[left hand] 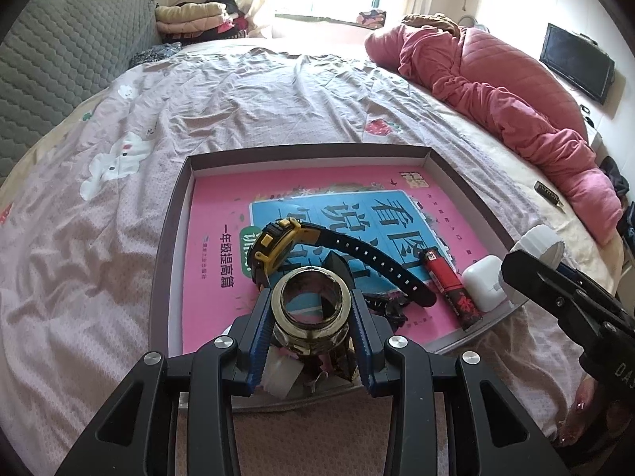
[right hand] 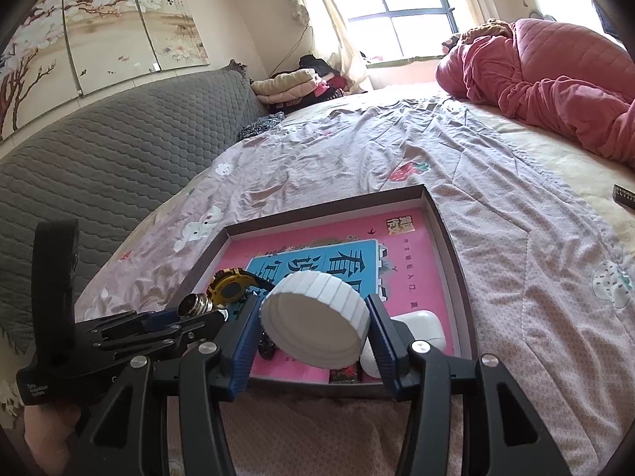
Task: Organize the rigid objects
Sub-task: 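Lower the metal ring into the box with the left gripper while the right carries the lid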
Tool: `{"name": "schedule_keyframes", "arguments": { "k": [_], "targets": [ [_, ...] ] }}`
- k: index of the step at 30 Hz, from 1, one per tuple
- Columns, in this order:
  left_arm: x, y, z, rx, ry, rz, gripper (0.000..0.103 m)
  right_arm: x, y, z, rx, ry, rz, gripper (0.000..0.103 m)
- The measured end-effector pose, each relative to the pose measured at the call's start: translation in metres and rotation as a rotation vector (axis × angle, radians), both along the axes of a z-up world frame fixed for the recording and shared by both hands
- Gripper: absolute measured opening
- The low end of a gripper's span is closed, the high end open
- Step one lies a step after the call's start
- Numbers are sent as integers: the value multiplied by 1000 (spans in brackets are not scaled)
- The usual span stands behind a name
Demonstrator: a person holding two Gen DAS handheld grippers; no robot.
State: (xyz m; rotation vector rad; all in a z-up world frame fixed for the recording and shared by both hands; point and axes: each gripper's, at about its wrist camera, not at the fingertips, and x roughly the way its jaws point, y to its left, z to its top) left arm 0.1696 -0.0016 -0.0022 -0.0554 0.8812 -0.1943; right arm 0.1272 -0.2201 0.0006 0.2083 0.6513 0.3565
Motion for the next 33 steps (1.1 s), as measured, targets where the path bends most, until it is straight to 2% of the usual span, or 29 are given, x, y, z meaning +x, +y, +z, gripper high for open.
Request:
{"name": "schedule_keyframes", "arguments": {
  "k": [10, 21, 29, 33],
  "targets": [
    [2, -2, -1, 11, -9, -5, 38, 3, 1, -1, -5, 7, 1, 52],
    [2, 3, -4, 14, -8, 7, 38, 11, 9, -18, -75, 47, 24, 52],
    [4, 5, -11, 15, 8, 17, 38, 15, 19, -24, -88, 55, 65, 52],
    [5, 4, -10, 8, 7, 12, 38, 15, 24, -28, -138, 60, 61, 52]
  ]
}}
